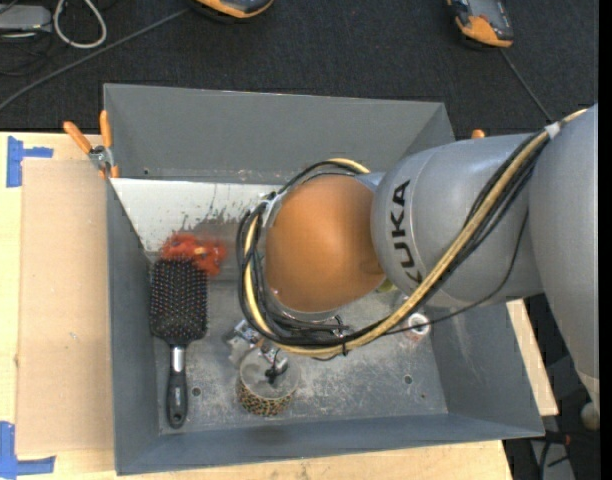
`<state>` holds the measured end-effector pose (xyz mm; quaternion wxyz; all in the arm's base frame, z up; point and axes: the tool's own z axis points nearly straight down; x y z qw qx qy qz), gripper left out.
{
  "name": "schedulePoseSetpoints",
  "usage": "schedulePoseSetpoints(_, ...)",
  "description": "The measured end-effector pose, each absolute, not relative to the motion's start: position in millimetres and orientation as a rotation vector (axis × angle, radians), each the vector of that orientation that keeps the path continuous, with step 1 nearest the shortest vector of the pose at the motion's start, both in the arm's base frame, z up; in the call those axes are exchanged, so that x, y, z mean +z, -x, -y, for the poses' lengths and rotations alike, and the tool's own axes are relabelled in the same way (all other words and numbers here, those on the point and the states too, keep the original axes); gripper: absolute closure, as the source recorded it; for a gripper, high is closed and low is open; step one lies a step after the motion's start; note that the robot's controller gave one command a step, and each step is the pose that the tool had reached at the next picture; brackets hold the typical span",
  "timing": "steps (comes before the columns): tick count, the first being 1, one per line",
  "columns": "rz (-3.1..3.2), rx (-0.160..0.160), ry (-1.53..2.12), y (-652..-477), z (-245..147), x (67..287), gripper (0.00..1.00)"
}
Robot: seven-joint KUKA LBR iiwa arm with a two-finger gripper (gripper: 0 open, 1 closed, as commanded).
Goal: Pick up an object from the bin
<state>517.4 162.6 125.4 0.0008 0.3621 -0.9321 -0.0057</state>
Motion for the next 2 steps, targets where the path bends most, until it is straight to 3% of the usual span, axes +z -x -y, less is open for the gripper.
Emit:
schedulePoseSetpoints(1,2.931,-0.018,-1.137,-518.2,-163,143,1.0)
schedulePoseSetpoints(2,2.923,-0.021,-1.131,-515.9,-163,182,1.0)
